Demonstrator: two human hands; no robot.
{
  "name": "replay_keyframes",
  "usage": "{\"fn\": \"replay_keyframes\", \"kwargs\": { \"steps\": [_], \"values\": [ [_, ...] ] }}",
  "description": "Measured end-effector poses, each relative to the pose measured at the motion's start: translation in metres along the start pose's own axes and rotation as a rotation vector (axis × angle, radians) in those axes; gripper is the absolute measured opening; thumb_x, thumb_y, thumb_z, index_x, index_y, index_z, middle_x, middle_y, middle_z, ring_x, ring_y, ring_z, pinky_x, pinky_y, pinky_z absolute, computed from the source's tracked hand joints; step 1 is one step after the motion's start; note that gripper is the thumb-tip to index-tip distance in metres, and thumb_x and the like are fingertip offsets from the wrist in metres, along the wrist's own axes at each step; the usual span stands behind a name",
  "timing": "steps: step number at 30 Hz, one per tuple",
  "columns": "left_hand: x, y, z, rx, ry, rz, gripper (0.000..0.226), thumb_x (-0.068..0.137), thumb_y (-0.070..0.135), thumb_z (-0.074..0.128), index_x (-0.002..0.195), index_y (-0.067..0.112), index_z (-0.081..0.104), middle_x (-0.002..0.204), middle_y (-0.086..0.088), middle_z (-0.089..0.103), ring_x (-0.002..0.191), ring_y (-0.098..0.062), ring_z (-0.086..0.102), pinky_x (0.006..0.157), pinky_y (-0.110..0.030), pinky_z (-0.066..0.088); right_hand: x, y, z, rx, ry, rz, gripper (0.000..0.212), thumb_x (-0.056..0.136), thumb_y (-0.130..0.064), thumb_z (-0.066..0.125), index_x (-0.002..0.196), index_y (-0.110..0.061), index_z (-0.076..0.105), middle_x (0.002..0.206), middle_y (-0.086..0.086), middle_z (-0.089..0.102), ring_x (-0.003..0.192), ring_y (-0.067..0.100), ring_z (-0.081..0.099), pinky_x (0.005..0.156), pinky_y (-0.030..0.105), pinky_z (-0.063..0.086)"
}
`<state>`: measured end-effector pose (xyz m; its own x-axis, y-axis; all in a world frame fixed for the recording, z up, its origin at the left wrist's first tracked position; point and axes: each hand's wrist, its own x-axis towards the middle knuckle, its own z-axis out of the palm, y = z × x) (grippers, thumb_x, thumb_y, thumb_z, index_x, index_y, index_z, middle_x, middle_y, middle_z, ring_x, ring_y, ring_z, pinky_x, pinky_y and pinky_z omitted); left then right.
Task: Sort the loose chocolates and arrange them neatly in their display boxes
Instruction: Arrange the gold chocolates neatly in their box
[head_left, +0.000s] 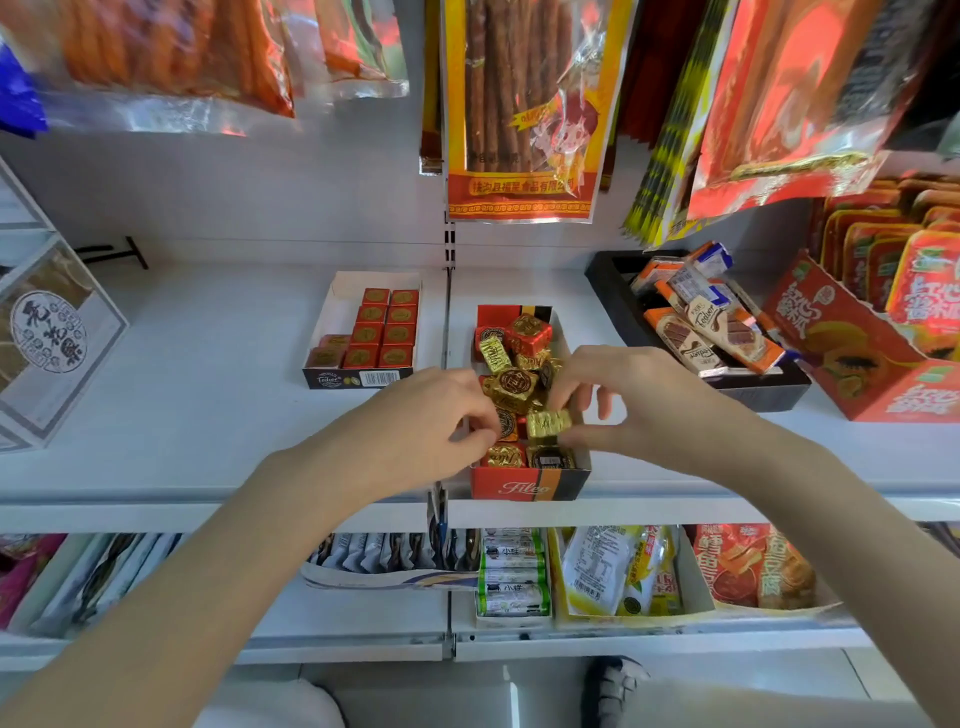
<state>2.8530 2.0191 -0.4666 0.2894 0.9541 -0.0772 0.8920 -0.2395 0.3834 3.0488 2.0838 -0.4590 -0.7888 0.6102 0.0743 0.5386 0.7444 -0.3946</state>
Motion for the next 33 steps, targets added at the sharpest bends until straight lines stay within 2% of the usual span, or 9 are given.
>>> {"fn": "replay_keyframes", "kwargs": {
  "steps": [3,8,14,18,21,24,27,31,33],
  "values": [
    [0.0,-0.001,-0.002,-0.057,-0.015,0.012,0.025,0.092,0.025,0.048,0.112,0.023,0.063,0.097,0.015,0.047,0.094,-0.002,0.045,0.087,-0.017,0.035,-0.003,0.0,-0.005,0.026,-0.042,-0.011,0.01,0.076,-0.03,0.069,0.08,-0.021,0.07,0.085,-0.011,0.064,0.081,0.004,0.053,0.066,0.009,0.041],
    [0.002,-0.002,-0.001,-0.052,-0.077,0.015,0.031,0.094,0.023,0.045,0.123,0.027,0.056,0.102,0.011,0.044,0.098,-0.004,0.044,0.087,-0.019,0.037,0.004,-0.007,0.003,-0.026,-0.069,0.052,0.019,0.082,-0.034,0.062,0.1,-0.029,0.063,0.075,-0.03,0.046,0.078,-0.003,0.042,0.062,0.008,0.033],
    [0.003,-0.002,0.001,-0.059,-0.106,0.011,0.032,0.094,0.023,0.044,0.123,0.029,0.055,0.102,0.009,0.042,0.099,-0.006,0.044,0.088,-0.022,0.04,0.004,-0.008,-0.011,0.111,-0.24,0.111,0.01,0.077,-0.029,0.069,0.086,-0.029,0.064,0.076,-0.02,0.06,0.078,0.0,0.053,0.065,0.002,0.036],
    [-0.002,-0.003,0.0,0.015,0.022,0.005,0.025,0.093,0.026,0.044,0.109,0.028,0.063,0.103,0.012,0.044,0.109,-0.008,0.038,0.096,-0.026,0.032,0.009,-0.014,-0.011,0.076,-0.045,0.093,0.006,0.082,-0.022,0.065,0.086,-0.022,0.069,0.08,-0.013,0.064,0.073,-0.013,0.05,0.064,-0.001,0.034],
    [-0.005,-0.003,0.002,0.202,0.088,-0.01,0.029,0.094,0.031,0.038,0.104,0.025,0.064,0.117,0.011,0.045,0.111,-0.01,0.03,0.094,-0.028,0.027,0.018,-0.025,-0.003,0.079,-0.021,0.07,0.007,0.082,-0.017,0.064,0.089,-0.015,0.067,0.082,-0.008,0.068,0.066,-0.007,0.053,0.063,0.003,0.039],
    [-0.008,-0.001,0.006,0.289,0.101,-0.025,0.034,0.094,0.032,0.033,0.106,0.022,0.063,0.124,0.011,0.04,0.116,-0.012,0.025,0.093,-0.03,0.026,0.024,-0.03,0.01,-0.043,-0.063,0.086,0.006,0.084,-0.016,0.059,0.088,-0.017,0.064,0.09,-0.002,0.07,0.078,0.006,0.053,0.067,0.009,0.04],
    [-0.008,-0.002,0.008,0.247,0.095,-0.042,0.033,0.093,0.032,0.035,0.103,0.022,0.065,0.122,0.011,0.039,0.116,-0.011,0.023,0.096,-0.03,0.025,0.024,-0.03,0.013,-0.109,-0.058,0.138,0.01,0.086,-0.015,0.053,0.091,-0.018,0.061,0.093,0.001,0.066,0.098,0.019,0.053,0.075,0.028,0.044],
    [-0.006,-0.002,0.01,0.103,0.039,-0.067,0.029,0.092,0.029,0.041,0.102,0.021,0.067,0.121,0.011,0.04,0.113,-0.011,0.023,0.099,-0.033,0.023,0.018,-0.034,0.017,-0.145,-0.084,0.159,0.023,0.09,-0.014,0.043,0.101,-0.02,0.062,0.091,-0.001,0.057,0.097,0.018,0.05,0.071,0.024,0.034],
    [-0.005,-0.002,0.01,0.073,0.041,-0.059,0.028,0.092,0.028,0.043,0.102,0.02,0.068,0.12,0.01,0.042,0.113,-0.01,0.024,0.103,-0.034,0.025,0.016,-0.037,0.015,-0.105,-0.105,0.172,0.027,0.09,-0.013,0.043,0.105,-0.021,0.064,0.097,0.0,0.061,0.098,0.017,0.052,0.076,0.025,0.04]
  ]
}}
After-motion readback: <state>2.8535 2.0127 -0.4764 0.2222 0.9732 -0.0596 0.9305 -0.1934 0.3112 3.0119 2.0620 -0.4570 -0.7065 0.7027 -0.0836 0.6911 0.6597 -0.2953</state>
